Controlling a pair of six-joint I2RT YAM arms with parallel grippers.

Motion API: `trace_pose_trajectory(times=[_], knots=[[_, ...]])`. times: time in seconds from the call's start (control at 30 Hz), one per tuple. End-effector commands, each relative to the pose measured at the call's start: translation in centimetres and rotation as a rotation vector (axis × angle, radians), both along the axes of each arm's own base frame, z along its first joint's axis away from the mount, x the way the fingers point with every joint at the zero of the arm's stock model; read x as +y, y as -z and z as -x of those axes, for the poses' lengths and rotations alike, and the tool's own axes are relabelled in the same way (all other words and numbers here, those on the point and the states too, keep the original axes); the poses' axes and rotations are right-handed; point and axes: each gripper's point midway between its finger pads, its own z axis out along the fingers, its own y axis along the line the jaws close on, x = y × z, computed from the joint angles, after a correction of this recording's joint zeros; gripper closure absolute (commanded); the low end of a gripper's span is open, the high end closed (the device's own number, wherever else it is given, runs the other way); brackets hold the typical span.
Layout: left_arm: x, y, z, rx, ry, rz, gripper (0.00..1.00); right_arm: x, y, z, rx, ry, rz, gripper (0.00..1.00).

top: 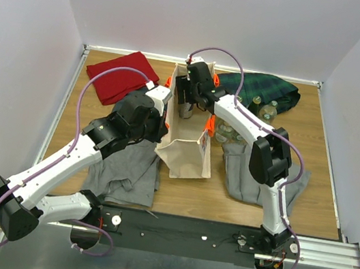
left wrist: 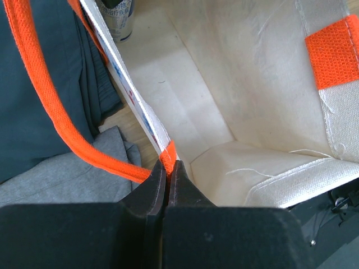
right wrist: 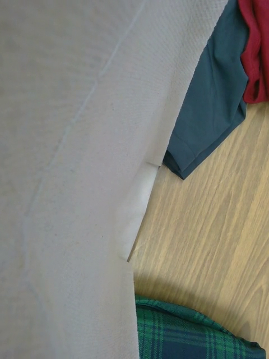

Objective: Take the beverage out of the canvas bag
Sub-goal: Adjust the drink in the canvas bag.

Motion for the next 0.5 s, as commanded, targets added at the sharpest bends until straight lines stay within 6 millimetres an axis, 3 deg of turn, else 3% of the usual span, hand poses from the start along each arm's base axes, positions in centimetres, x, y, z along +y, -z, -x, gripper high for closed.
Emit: trace_pose_trajectory(times=[0.0, 0.1, 0.33, 0.47], knots=[[-0.1, -0.3, 0.1, -0.015, 0.013, 0.011, 1.0, -0.6, 3.3, 1.3, 0.093, -0.005, 0.049, 0.21], [-0.1, -0.3, 0.0, -0.016, 0.013, 0.012, 1.0, -0.5, 3.7, 1.6, 0.104, -0.017, 0.052, 0.24], [-0.2, -0.4, 0.0, -0.016, 0.015, 0.015, 1.0, -0.1, 4.5, 2.2, 0.142, -0.049, 0.051, 0.54], [-0.1, -0.3, 0.1, -0.015, 0.014, 0.013, 1.0, -0.1, 4.8, 2.5, 0.157, -0.059, 0.057, 0.62]])
